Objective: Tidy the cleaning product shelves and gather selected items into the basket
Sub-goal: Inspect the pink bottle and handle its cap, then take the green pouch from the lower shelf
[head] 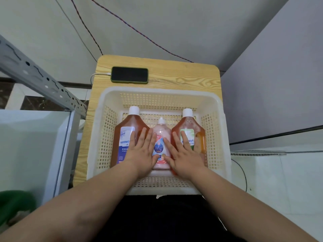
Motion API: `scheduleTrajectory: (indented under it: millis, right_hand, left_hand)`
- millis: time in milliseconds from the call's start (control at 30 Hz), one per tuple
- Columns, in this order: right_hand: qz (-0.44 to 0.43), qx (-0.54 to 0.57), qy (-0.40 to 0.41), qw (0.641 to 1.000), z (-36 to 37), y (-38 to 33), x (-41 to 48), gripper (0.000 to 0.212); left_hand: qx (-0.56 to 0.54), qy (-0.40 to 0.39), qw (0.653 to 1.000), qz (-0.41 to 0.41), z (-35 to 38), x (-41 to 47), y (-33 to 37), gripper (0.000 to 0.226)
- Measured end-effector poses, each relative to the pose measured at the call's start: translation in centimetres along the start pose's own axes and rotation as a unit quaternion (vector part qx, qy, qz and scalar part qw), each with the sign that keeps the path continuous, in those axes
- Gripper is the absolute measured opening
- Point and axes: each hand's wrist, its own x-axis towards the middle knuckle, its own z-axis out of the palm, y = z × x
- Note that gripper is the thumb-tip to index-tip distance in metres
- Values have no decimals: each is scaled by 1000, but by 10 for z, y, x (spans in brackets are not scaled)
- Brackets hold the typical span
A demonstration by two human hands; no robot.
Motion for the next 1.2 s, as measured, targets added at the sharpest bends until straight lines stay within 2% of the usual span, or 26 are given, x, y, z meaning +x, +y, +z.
scheduleTrajectory:
  millis: [233, 333, 367, 433, 567, 633, 700, 800, 967, 1200]
  right_hand:
    - [-59, 1, -54, 997, -15, 9, -4, 75]
    - [-104, 3, -107, 989, -34, 19, -5, 86]
    - [-122, 8, -110, 986, -43, 22, -7, 86]
    - [-165, 37, -75, 983, -58, 26, -16, 72]
    - [-288, 54, 8, 956, -75, 20, -48, 39]
    - [-373, 43, 5, 927, -79, 1, -71, 28]
    - [-454, 2, -18, 891, -80, -27, -97, 28]
    - [-555, -100, -56, 824, -71, -73, -144, 33]
    - [-649, -225, -104, 719, -22, -146, -242, 39]
    - [-744, -320, -143, 569, 100, -248, -431, 39]
  left_hand:
    - [49, -42, 998, -19, -14, -8, 5, 76]
    - [-20, -81, 995, -52, -43, -14, 19, 77]
    - [-51, -63, 994, -66, -50, -22, 26, 75]
    - [-108, 15, 989, -100, -57, -52, 46, 69]
    - [-202, 200, 936, -206, -43, -145, 103, 56]
    - [-243, 217, 904, -276, -31, -197, 128, 51]
    - [-290, 167, 872, -358, -17, -248, 152, 53]
    - [-310, 137, 828, -446, 13, -322, 192, 53]
    - [-320, 102, 756, -562, 75, -433, 275, 45]
    - [-366, 118, 613, -690, 181, -603, 403, 49]
